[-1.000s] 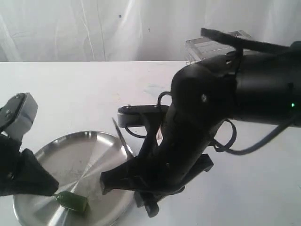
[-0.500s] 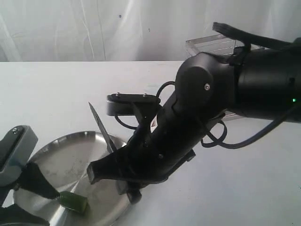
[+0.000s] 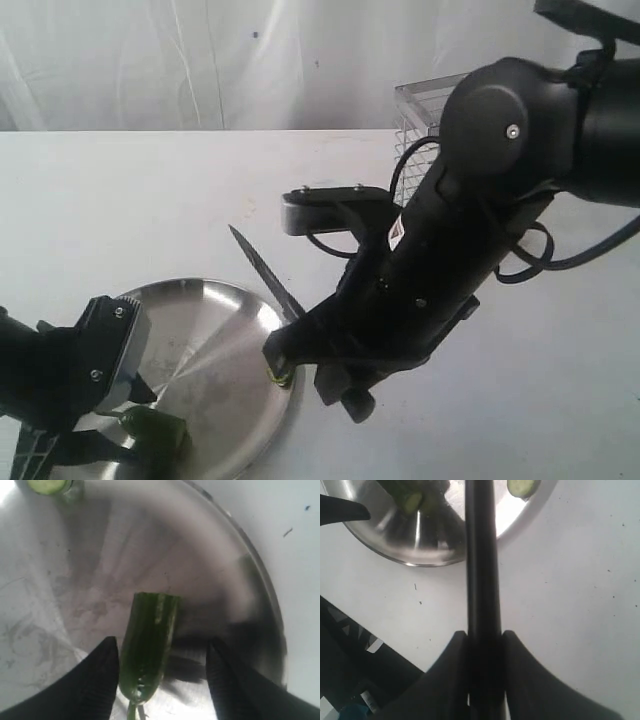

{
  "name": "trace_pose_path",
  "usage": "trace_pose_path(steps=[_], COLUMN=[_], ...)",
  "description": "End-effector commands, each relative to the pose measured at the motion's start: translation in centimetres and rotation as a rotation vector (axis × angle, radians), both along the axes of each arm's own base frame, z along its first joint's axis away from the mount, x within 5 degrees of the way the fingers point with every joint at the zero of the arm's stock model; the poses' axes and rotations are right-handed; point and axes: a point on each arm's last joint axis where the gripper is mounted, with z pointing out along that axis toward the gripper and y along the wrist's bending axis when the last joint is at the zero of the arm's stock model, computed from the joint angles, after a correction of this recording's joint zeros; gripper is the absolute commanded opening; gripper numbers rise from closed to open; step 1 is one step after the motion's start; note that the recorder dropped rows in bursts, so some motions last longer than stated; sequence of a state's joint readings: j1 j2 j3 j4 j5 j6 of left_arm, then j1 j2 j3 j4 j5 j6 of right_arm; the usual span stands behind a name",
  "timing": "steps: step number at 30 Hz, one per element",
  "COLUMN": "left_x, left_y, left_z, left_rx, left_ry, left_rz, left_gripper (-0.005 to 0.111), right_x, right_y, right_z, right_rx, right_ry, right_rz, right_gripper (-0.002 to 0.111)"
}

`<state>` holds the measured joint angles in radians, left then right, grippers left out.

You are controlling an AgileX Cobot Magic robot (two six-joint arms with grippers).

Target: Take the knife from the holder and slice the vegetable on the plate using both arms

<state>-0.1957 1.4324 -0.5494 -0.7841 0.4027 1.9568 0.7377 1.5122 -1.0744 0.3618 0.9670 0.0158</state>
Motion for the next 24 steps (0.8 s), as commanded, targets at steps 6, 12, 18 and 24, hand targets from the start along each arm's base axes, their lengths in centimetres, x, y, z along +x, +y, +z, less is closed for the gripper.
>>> trace_pose_path(steps=[6,12,18,24], left_x=[2.2,4.4,4.5,4.8], left_y=[-0.8,-0.7,-0.8,-0.9], left_z=[-1.3,-0.9,-1.0,-0.8], left_rx=[0.027,-0.059,-0.062,-0.134], left_ry=[-0.026,-0.084,-0.078,-0.041], left_rz=[-0.121,0.231,0.239,0.375], left_gripper=[0.056,0.051,0.051,0.051], right_x=[0.1,0.3,0.5,0.7], right_y=[-0.3,-0.2,-0.1,0.1], right_z=[0.8,0.8,0.9,0.9], right_rx=[0.029,0.042,0.055,0.071], right_ry=[-0.028,-0.040,-0.050,-0.065], right_rz=[-0.010,-0.039,-0.063,-0.079], right_gripper=[0.000,0.000,0.000,0.000])
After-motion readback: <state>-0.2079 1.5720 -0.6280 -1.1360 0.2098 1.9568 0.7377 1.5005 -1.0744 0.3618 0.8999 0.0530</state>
